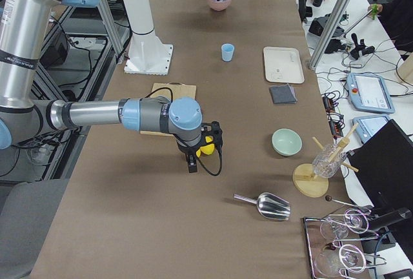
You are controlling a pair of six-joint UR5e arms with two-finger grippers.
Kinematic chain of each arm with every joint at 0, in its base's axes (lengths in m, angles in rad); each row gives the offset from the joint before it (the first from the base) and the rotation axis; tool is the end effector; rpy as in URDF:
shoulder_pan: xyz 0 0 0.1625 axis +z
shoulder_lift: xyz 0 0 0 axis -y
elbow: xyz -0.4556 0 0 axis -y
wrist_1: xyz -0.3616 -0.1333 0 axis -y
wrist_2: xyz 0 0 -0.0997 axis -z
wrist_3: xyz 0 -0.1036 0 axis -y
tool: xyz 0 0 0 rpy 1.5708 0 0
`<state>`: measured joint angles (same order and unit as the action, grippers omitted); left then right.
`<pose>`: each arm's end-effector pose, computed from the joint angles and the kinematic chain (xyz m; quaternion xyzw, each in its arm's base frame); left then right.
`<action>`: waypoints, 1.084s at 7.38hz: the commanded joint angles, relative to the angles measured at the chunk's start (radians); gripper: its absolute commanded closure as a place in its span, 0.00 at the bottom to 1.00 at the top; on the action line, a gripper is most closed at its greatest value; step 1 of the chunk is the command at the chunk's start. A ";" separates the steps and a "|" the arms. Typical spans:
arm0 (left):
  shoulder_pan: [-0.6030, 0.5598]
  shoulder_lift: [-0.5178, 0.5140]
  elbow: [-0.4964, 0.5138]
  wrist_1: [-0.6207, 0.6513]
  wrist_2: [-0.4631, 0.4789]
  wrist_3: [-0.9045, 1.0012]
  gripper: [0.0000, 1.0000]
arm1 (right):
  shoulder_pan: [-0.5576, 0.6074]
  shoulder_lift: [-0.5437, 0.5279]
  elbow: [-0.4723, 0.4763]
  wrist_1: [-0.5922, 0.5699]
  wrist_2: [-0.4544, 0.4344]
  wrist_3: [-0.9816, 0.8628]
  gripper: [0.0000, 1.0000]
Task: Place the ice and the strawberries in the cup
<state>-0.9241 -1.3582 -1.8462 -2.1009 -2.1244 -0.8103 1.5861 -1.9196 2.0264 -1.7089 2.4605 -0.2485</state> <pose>0.1761 -0.3641 0.6025 0.0357 0.3821 0.0044 0.9234 0.0574 -0.3006 0.6204 0.0426 -0.4284 -0.0983 0.8972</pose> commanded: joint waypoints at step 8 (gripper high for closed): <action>-0.048 0.013 -0.053 0.015 -0.155 0.086 1.00 | 0.000 -0.007 0.005 0.000 0.002 0.000 0.00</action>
<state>-0.9318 -1.3559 -1.8692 -2.0936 -2.2221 -0.7794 1.5861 -1.9265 2.0305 -1.7089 2.4608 -0.2485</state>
